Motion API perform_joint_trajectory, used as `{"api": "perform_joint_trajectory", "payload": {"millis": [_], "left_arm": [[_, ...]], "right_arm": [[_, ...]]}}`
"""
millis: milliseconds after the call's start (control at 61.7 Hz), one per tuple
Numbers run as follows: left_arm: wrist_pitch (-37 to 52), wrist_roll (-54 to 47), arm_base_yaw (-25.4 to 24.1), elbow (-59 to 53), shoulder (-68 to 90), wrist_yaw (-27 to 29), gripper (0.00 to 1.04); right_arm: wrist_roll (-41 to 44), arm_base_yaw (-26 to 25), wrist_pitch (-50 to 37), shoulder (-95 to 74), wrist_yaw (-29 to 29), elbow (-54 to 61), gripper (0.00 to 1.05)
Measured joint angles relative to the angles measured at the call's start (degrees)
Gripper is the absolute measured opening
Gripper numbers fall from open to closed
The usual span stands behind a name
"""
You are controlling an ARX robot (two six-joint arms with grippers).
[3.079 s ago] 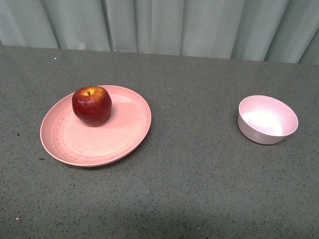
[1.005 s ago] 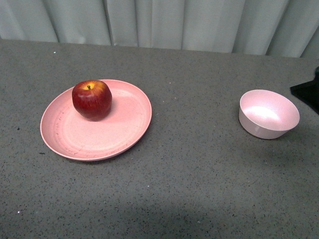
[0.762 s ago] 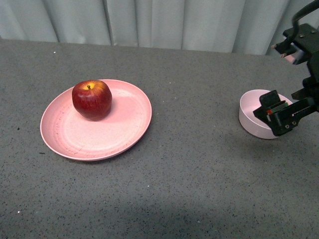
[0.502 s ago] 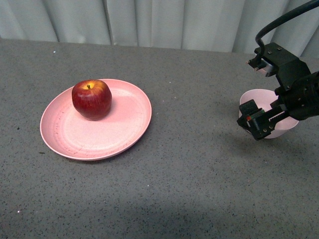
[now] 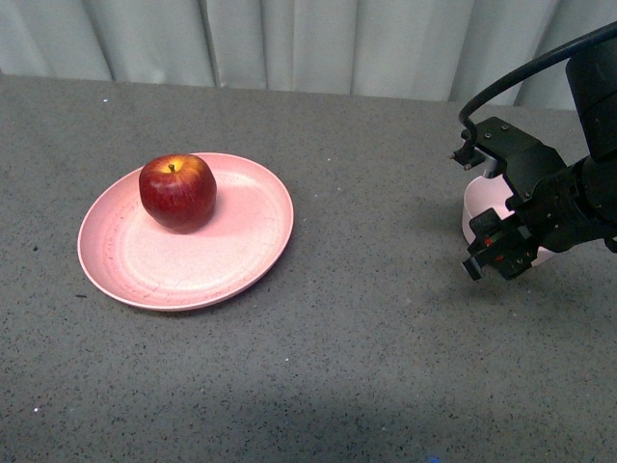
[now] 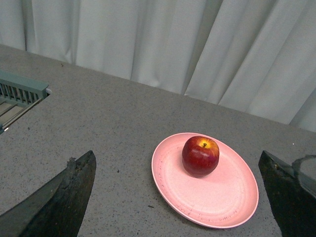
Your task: Move apple from plate to bowl
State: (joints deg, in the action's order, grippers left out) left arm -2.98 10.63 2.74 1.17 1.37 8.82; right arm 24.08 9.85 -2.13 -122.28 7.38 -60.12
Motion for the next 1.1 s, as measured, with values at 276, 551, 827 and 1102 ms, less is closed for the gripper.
{"api": "perform_joint_trajectory", "payload": {"millis": [276, 551, 827, 1102], "left_arm": [[0.0, 0.0, 0.0, 0.0, 0.0, 0.0, 0.98], [0.0, 0.0, 0.0, 0.0, 0.0, 0.0, 0.98], [0.0, 0.0, 0.0, 0.0, 0.0, 0.0, 0.98], [0.0, 0.0, 0.0, 0.0, 0.0, 0.0, 0.98]], "right_arm": [[0.81, -0.04, -0.15, -0.11, -0.94, -0.94, 0.01], [3.04, 2.38, -0.85, 3.67, 3.41, -0.07, 0.01], [3.45, 11.78, -1.11, 4.07, 7.74, -0.44, 0.01], [1.6, 15.58, 0.31, -1.05, 9.14, -6.03, 0.01]]}}
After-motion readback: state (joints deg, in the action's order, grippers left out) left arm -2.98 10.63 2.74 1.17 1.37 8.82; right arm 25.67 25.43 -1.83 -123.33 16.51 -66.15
